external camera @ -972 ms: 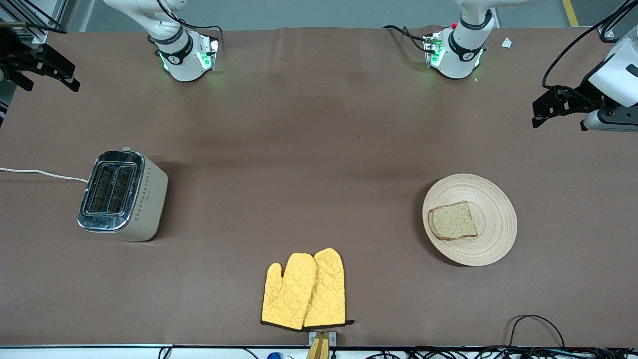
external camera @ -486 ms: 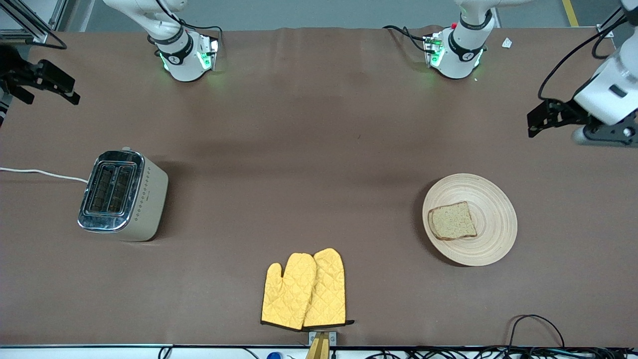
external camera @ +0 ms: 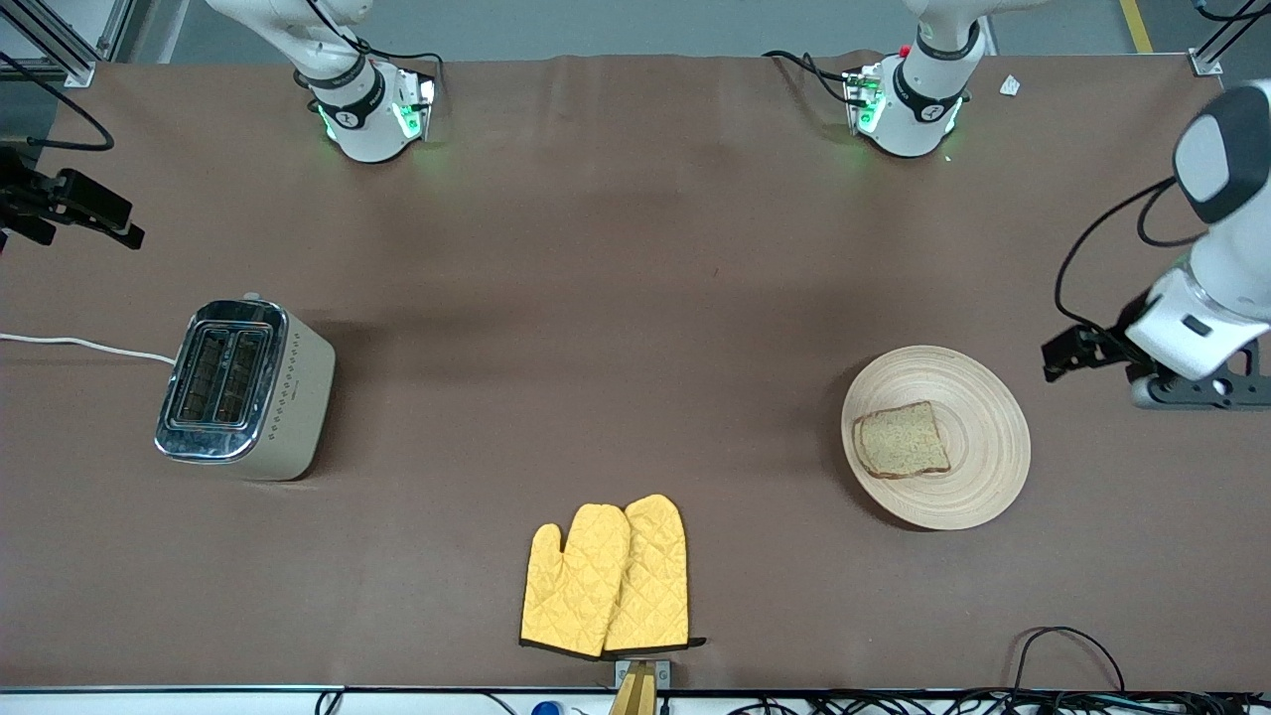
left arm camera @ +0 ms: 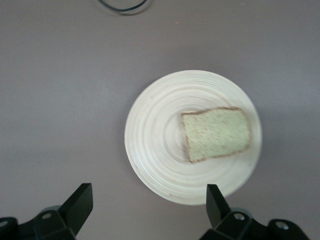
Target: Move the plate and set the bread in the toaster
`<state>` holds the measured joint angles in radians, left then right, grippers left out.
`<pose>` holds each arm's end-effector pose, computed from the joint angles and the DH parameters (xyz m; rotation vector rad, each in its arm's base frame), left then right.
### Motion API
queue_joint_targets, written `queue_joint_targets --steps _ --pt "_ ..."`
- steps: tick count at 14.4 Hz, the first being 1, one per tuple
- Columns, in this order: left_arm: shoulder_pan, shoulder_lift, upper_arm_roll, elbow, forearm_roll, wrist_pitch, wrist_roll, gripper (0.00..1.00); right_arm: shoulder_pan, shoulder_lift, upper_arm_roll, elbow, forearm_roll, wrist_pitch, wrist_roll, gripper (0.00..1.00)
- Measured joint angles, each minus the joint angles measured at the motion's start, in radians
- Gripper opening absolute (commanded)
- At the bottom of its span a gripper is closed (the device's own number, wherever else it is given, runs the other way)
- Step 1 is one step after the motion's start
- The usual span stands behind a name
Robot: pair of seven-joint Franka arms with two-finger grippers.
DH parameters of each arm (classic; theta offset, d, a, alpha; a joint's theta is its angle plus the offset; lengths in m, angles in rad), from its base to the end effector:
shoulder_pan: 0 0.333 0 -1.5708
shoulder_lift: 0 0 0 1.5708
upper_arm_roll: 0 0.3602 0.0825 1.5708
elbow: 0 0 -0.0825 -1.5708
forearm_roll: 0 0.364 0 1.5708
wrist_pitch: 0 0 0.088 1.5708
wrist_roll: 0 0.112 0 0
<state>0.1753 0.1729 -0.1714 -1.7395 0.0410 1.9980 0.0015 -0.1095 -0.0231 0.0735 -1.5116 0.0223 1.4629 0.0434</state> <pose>0.6106 0.0123 0.5268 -3.1294 0.0143 -0.1382 0.5151 -0.0153 0.6929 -3.1186 0.1206 0.0402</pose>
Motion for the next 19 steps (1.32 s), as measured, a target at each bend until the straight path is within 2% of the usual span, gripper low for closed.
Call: queue_joint_targets --steps 4,8,12,15,19 --pt "0.102 0.092 0.002 -0.021 -0.099 0.072 0.064 1.0 0.0 0.008 0.002 -0.004 0.0 0.005 0.0 1.0" --pt "0.212 0.23 0.003 -0.013 -0.312 0.139 0.316 1.0 0.0 0.009 0.003 -0.005 0.0 0.006 0.0 1.0" --pt "0.301 0.354 0.003 0.009 -0.521 0.142 0.512 0.99 0.001 0.009 0.008 -0.005 0.0 0.005 0.0 1.0" --pt "0.328 0.419 0.003 0.016 -0.633 0.12 0.585 0.95 0.001 0.009 0.008 -0.005 0.0 0.004 0.0 1.0" --pt "0.358 0.49 0.003 0.068 -0.715 -0.024 0.617 0.92 0.002 0.009 0.009 -0.005 0.001 0.0 0.0 1.0"
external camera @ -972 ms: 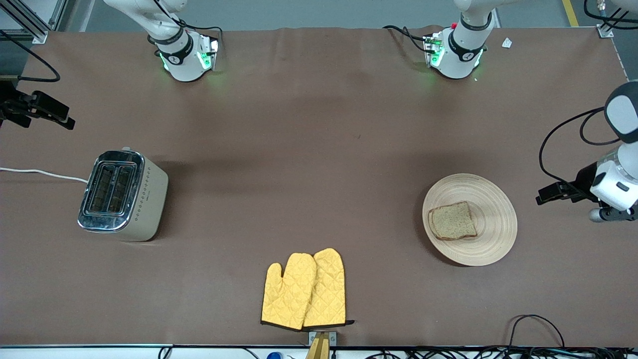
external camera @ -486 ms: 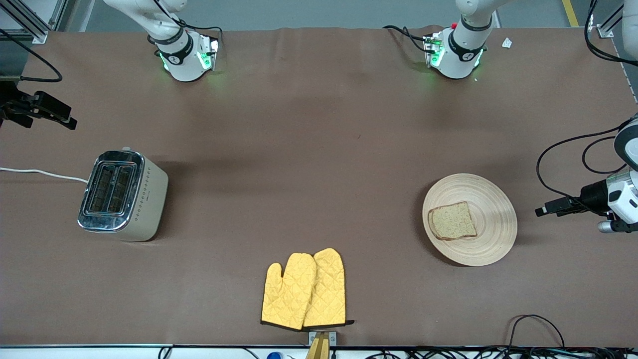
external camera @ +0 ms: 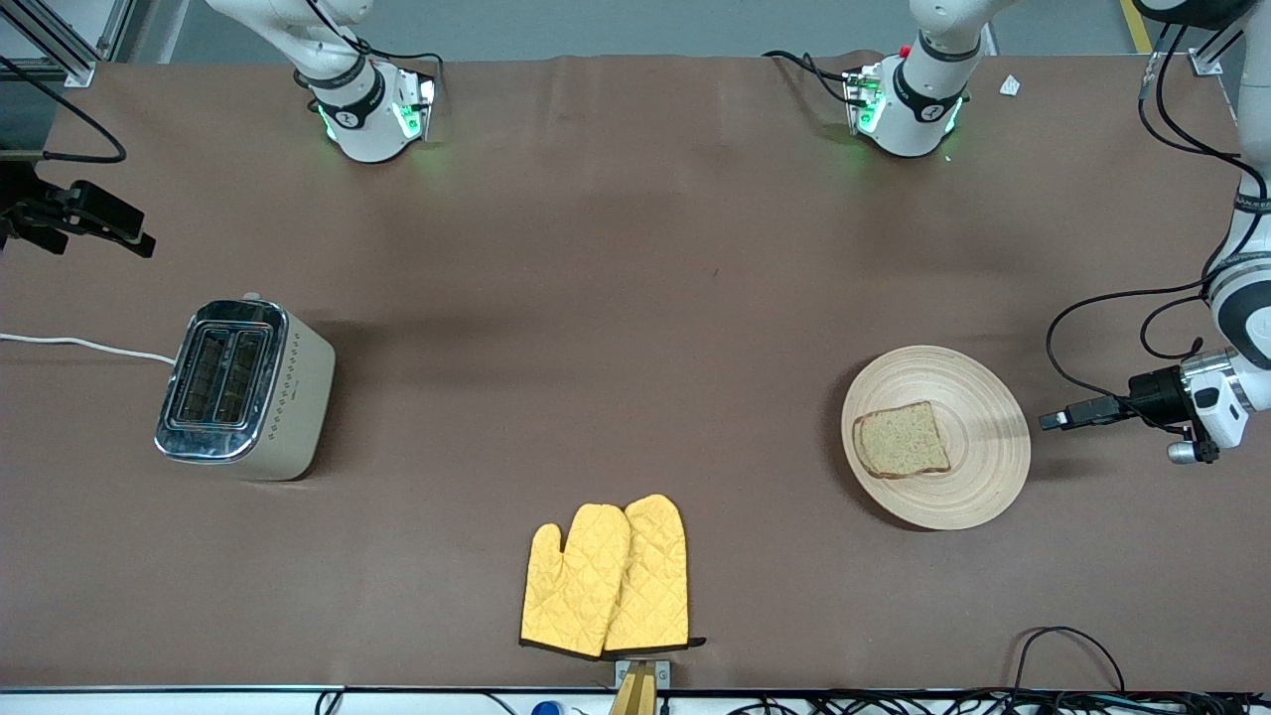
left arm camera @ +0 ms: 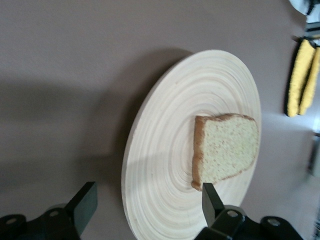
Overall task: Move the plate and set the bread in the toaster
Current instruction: 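Grip the wooden plate rim with the left gripper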
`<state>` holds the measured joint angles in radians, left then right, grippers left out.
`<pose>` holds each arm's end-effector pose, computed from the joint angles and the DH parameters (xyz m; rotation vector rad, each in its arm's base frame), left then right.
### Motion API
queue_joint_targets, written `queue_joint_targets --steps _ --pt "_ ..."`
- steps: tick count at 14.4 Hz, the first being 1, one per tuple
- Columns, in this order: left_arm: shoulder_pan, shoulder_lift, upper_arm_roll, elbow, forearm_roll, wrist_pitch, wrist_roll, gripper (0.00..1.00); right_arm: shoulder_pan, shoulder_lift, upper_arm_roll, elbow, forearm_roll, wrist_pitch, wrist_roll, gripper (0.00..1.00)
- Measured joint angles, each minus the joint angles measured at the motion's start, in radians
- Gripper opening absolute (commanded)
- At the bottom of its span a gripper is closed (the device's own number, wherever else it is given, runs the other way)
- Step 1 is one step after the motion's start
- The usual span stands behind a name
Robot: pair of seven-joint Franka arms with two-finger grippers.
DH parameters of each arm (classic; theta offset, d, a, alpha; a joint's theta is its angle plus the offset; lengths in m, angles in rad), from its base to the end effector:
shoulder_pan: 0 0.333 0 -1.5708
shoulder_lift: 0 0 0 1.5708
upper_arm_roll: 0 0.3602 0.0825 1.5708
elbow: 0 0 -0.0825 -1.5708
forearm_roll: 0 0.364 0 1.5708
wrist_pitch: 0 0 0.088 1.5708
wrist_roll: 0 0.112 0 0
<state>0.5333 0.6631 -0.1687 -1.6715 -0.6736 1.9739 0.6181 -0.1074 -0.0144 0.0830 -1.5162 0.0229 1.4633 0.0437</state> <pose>0.6281 0.2104 0.2583 2.3798 0.1842 0.0127 0.5183 -0.0095 0.6864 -3.1181 0.1031 0.0605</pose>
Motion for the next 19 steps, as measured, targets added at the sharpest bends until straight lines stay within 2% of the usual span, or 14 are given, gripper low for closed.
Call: queue_joint_targets --steps 3,7,9,13,15,16,18,19 --pt "0.026 0.067 0.0 0.05 -0.027 -0.053 0.063 0.89 0.001 0.0 0.001 0.0 0.0 -0.001 0.0 1.0" --pt "0.031 0.109 -0.004 0.068 -0.075 -0.059 0.108 0.82 0.001 0.0 0.002 0.0 0.0 -0.006 0.0 1.0" --pt "0.031 0.124 -0.008 0.07 -0.099 -0.06 0.131 0.68 0.001 0.0 0.002 0.001 0.0 -0.007 0.0 1.0" --pt "0.03 0.156 -0.012 0.087 -0.111 -0.06 0.169 0.51 0.001 -0.001 0.002 0.001 0.0 -0.016 0.0 1.0" --pt "0.028 0.161 -0.014 0.091 -0.111 -0.061 0.171 0.22 0.001 -0.001 0.002 0.001 0.0 -0.016 0.0 1.0" --pt "0.028 0.162 -0.016 0.093 -0.111 -0.062 0.171 0.13 0.001 -0.001 0.002 0.001 0.0 -0.016 0.0 1.0" --pt "0.027 0.163 -0.022 0.095 -0.111 -0.062 0.171 0.01 0.001 -0.001 0.002 0.001 0.0 -0.016 0.0 1.0" --pt "0.026 0.163 -0.025 0.096 -0.111 -0.065 0.171 0.0 0.001 -0.001 0.002 0.001 0.0 -0.016 0.0 1.0"
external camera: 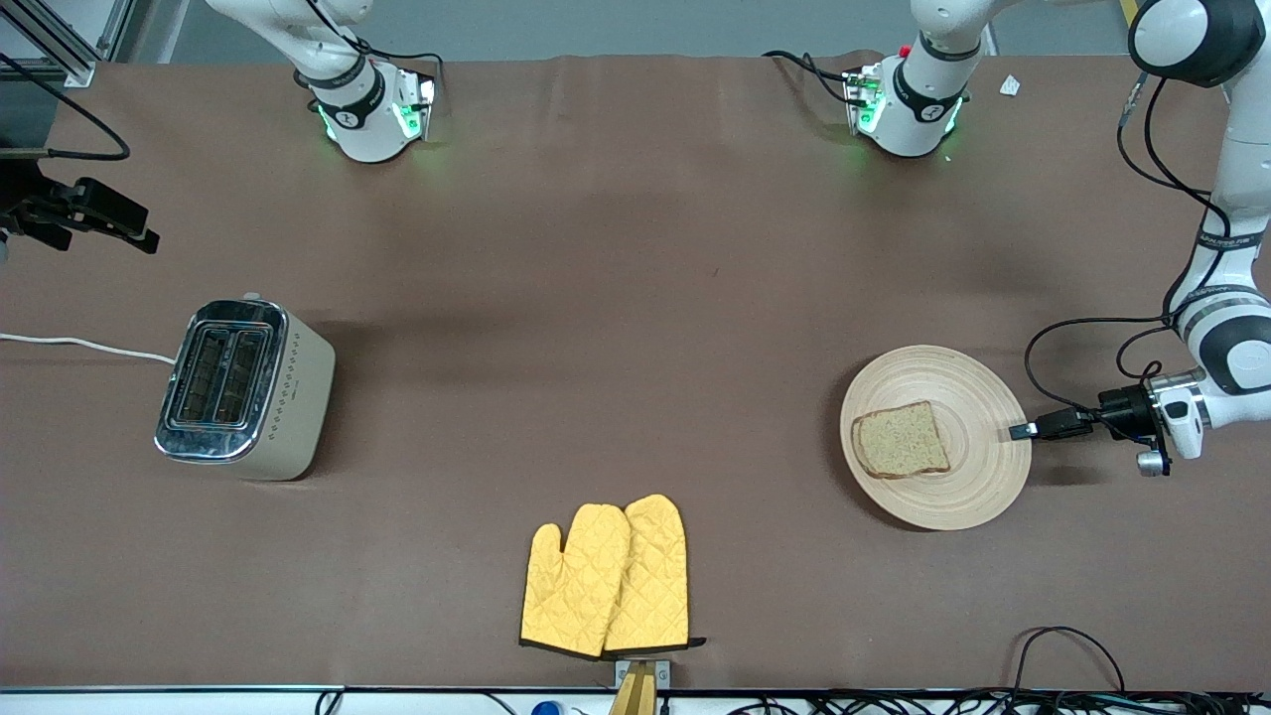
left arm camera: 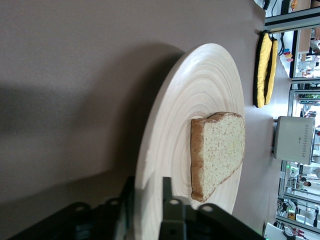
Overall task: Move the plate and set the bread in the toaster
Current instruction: 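Grip the wooden plate rim with the left gripper, then slide the plate toward the toaster with the left gripper while the right gripper approaches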
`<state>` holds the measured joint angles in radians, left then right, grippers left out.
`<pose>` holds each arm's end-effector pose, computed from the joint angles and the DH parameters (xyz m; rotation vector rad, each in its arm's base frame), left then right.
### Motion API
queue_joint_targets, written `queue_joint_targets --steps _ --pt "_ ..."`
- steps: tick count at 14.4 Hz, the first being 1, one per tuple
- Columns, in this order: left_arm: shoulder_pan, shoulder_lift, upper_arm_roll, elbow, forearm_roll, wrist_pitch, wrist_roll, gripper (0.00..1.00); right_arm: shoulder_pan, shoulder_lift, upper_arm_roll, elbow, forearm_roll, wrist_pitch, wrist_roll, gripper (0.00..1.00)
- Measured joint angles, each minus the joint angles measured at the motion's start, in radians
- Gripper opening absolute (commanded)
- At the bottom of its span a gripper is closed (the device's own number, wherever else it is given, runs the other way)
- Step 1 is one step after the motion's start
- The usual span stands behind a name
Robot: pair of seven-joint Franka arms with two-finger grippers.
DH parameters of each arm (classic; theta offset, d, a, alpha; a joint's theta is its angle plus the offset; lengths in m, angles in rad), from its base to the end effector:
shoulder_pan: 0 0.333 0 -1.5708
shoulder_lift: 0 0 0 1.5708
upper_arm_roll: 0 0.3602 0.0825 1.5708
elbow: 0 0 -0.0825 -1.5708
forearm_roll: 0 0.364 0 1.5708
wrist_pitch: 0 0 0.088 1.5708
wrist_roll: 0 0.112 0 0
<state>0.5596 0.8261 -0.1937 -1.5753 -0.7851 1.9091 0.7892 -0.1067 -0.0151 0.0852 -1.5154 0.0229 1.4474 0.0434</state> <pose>0.6404 0.2098 0.1936 2.2087 0.0824 0.0638 0.5163 -0.0079 0.6858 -3.1180 0.0978 0.0830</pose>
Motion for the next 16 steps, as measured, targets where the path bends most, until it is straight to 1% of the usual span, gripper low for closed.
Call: queue_joint_targets --steps 3,5,8,10,12,13,16 --pt "-0.001 0.001 -0.035 0.004 -0.007 -0.032 -0.004 0.0 0.0 0.0 0.0 0.0 0.0 0.001 0.0 1.0" --pt "-0.007 0.002 -0.071 0.005 -0.007 -0.048 -0.055 0.0 0.0 0.0 0.0 0.0 0.0 0.001 0.0 1.0" --pt "-0.011 0.0 -0.165 0.037 -0.004 -0.094 -0.199 0.0 0.0 0.0 0.0 0.0 0.0 0.001 0.0 1.0" --pt "-0.033 -0.003 -0.231 0.058 -0.003 -0.102 -0.266 0.0 0.0 0.0 0.0 0.0 0.0 0.001 0.0 1.0" --pt "-0.102 -0.008 -0.251 0.062 -0.003 -0.089 -0.299 0.0 0.0 0.0 0.0 0.0 0.0 0.001 0.0 1.0" --pt "-0.149 -0.008 -0.253 0.062 -0.003 -0.058 -0.311 0.0 0.0 0.0 0.0 0.0 0.0 0.001 0.0 1.0" --pt "-0.302 -0.007 -0.259 0.062 -0.003 0.09 -0.322 0.0 -0.001 0.0 -0.001 0.0 0.019 0.0 0.0 1.0"
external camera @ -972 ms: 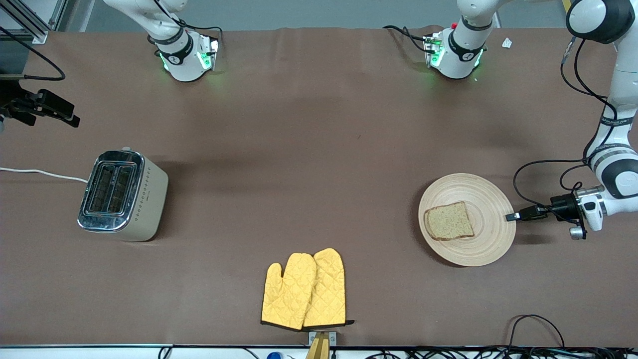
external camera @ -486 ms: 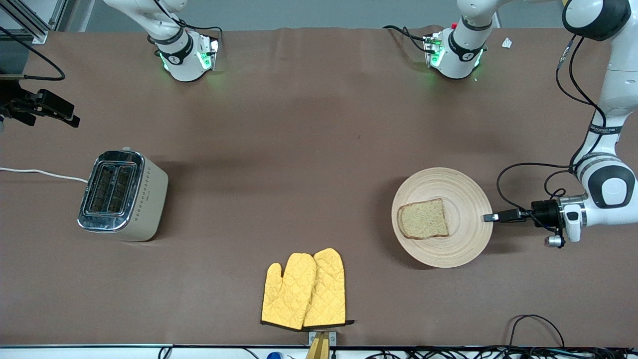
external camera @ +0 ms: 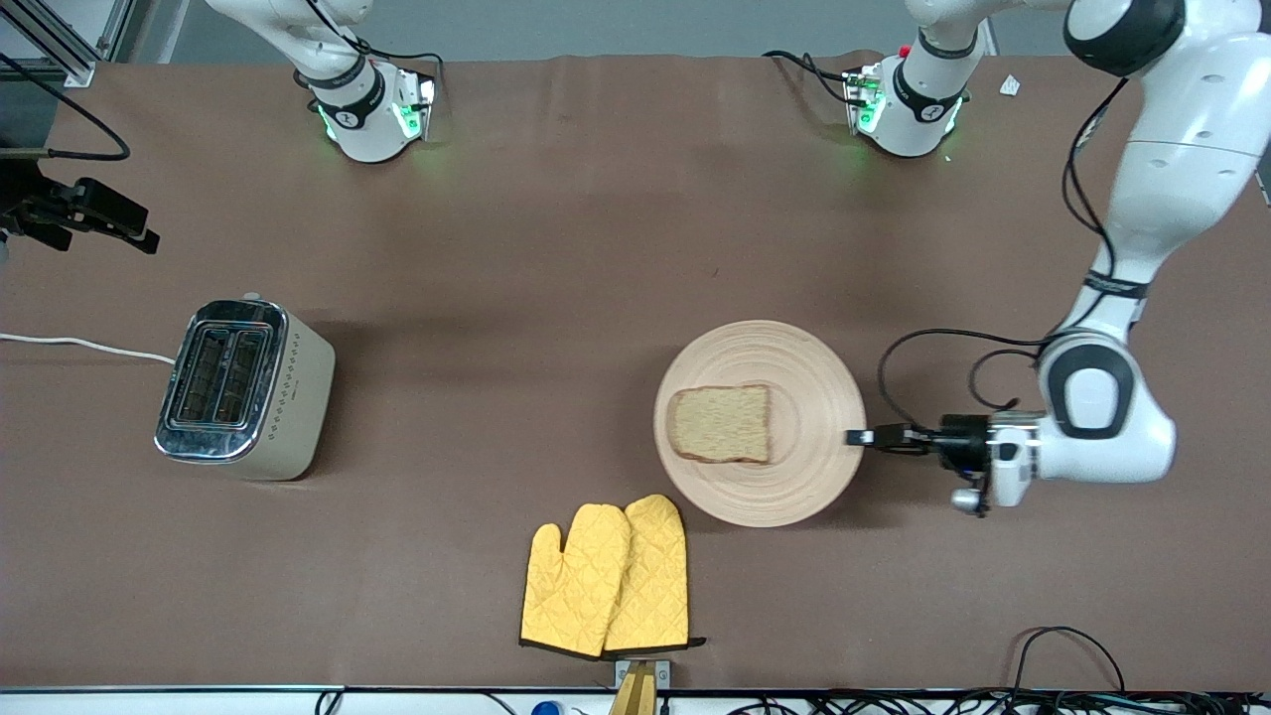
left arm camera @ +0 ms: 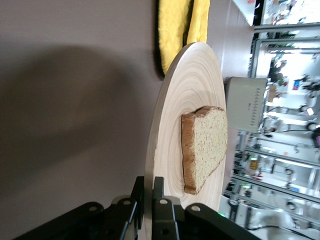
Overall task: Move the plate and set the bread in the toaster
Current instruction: 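Slide the plate toward the toaster with the left gripper while the right gripper approaches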
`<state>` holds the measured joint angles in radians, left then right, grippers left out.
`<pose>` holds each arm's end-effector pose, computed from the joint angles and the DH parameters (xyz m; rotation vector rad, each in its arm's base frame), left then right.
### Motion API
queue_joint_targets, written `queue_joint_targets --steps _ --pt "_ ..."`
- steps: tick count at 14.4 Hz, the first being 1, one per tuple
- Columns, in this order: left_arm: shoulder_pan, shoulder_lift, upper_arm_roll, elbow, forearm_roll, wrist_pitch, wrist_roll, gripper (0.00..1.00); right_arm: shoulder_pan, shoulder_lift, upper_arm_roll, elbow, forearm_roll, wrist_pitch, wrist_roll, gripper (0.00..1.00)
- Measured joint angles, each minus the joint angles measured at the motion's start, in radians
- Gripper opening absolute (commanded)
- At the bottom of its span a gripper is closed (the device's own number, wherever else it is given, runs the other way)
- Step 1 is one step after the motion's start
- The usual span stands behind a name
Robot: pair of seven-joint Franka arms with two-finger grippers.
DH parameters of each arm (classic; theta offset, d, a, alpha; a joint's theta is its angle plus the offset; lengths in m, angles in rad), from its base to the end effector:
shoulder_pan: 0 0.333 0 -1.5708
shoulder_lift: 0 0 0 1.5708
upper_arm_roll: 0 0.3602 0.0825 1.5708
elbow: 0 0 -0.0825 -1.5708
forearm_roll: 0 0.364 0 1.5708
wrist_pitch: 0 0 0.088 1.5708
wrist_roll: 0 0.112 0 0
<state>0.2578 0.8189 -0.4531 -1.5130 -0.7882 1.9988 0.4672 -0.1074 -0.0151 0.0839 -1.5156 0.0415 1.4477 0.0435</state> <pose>0.6995 -0.1168 0.2636 2.1082 -0.1122 -0.1543 0.5163 -0.0066 0.6859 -3.0994 0.0977 0.0826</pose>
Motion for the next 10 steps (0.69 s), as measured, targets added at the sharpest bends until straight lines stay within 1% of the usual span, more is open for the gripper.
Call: queue_joint_targets --steps 2,3,6,8,10 --pt "-0.122 0.004 -0.002 -0.001 -0.026 0.129 -0.005 0.0 -0.006 0.002 -0.004 -0.007 0.042 0.002 0.0 1.0" --pt "-0.184 0.007 -0.002 -0.002 -0.065 0.194 -0.008 0.0 -0.007 0.005 -0.004 -0.02 0.052 0.016 0.0 1.0" --pt "-0.356 0.042 -0.001 -0.002 -0.19 0.362 -0.008 0.0 0.021 0.025 0.002 -0.1 0.061 0.136 0.0 1.0" --pt "-0.433 0.083 0.0 0.017 -0.223 0.436 -0.006 0.0 0.055 0.056 0.005 -0.157 0.061 0.22 0.008 1.0" --pt "-0.479 0.135 0.001 0.057 -0.231 0.468 -0.002 0.0 0.071 0.102 0.006 -0.183 0.069 0.259 0.023 1.0"
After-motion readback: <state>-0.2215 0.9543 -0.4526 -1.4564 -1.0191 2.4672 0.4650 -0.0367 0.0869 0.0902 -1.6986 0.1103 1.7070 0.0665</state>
